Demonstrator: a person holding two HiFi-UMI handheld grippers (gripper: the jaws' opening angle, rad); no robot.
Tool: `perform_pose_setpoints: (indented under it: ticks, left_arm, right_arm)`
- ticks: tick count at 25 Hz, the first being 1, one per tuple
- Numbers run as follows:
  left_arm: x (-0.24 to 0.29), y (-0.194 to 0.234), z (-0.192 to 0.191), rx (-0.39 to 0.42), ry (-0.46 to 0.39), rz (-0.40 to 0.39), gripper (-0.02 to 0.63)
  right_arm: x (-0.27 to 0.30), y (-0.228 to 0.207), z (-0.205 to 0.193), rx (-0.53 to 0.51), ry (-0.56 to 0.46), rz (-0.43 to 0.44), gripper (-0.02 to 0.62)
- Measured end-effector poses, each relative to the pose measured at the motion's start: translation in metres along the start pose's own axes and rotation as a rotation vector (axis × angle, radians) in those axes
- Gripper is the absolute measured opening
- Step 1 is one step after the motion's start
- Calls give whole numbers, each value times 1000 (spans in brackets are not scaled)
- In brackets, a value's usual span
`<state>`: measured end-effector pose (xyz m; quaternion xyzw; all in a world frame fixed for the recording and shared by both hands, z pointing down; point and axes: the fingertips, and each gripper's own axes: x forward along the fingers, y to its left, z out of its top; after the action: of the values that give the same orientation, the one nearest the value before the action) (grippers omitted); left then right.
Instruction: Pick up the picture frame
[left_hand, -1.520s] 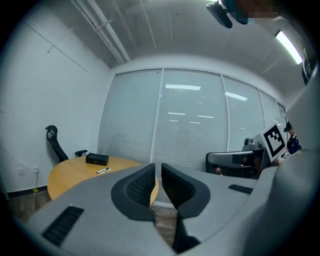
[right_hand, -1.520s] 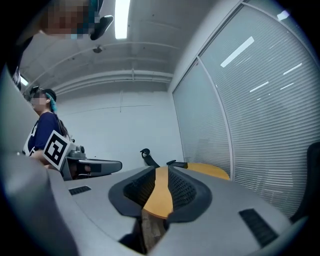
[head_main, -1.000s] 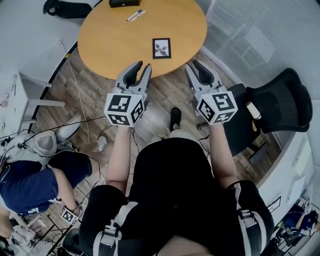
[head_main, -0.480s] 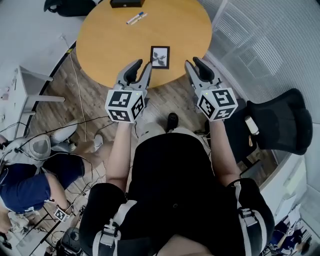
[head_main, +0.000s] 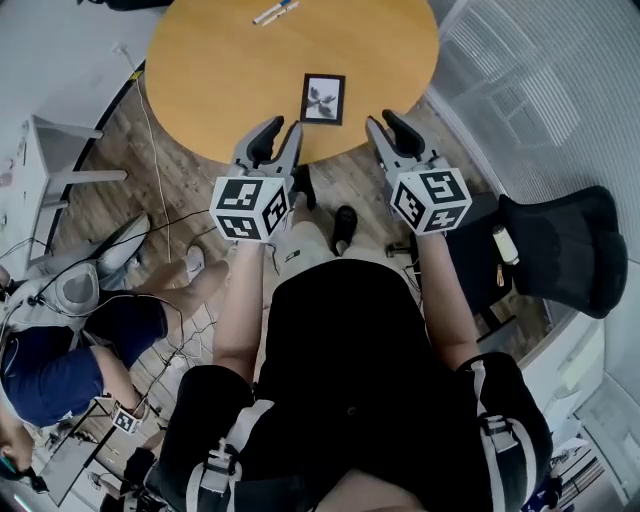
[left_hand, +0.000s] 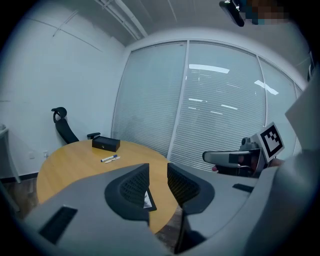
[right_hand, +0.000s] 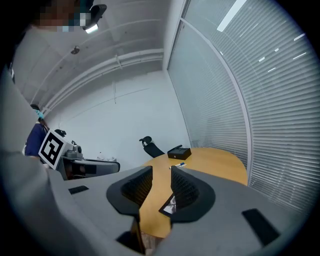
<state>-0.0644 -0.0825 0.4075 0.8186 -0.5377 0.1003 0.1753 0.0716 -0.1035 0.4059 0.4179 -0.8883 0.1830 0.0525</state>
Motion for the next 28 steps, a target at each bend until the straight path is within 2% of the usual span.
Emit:
perform_pose_setpoints:
  ticks: [5,13,19,28]
  left_arm:
    - [21,13,-16,-29,46,1,107]
    - [70,60,-31,-67,124,-15,107]
    - [110,97,-39,-76,190,-45,107]
    - [151,132,-80,-78,293,-116,107]
  right_arm:
    - [26,-7,-18,12,59,-8,137]
    - [84,-27,-31,19,124,-61,138]
    - [132,-45,-36,31,181,-103,138]
    - [175,-64,-77,60,277,-185,138]
